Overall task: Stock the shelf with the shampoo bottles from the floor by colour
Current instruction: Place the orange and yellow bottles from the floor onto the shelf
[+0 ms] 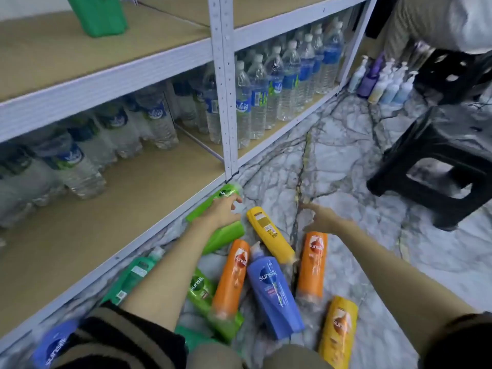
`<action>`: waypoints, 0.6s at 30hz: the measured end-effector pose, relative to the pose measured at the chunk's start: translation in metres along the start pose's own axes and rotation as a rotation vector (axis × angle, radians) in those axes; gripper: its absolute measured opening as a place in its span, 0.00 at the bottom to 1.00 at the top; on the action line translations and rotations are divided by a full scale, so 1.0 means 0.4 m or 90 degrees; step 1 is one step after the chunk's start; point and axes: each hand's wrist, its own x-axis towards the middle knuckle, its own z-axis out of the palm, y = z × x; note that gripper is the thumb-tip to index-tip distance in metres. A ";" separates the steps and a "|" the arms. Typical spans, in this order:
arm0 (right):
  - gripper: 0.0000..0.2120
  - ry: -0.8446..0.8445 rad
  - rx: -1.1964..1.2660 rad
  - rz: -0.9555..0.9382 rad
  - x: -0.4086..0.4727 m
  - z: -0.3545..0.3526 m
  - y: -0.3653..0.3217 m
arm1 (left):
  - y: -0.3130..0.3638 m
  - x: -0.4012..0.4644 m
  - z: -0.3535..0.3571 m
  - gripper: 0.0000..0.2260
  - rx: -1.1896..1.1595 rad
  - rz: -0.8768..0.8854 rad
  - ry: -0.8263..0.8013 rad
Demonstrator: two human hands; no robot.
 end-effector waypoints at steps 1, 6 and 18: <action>0.36 0.007 -0.004 0.001 0.005 0.015 0.010 | -0.011 0.004 0.017 0.18 -0.010 0.002 0.002; 0.39 -0.004 0.030 0.078 0.008 0.105 0.075 | -0.089 -0.007 0.127 0.21 -0.057 -0.035 -0.040; 0.45 0.015 0.208 0.192 0.070 0.292 0.178 | -0.175 -0.039 0.264 0.45 -0.108 -0.184 -0.199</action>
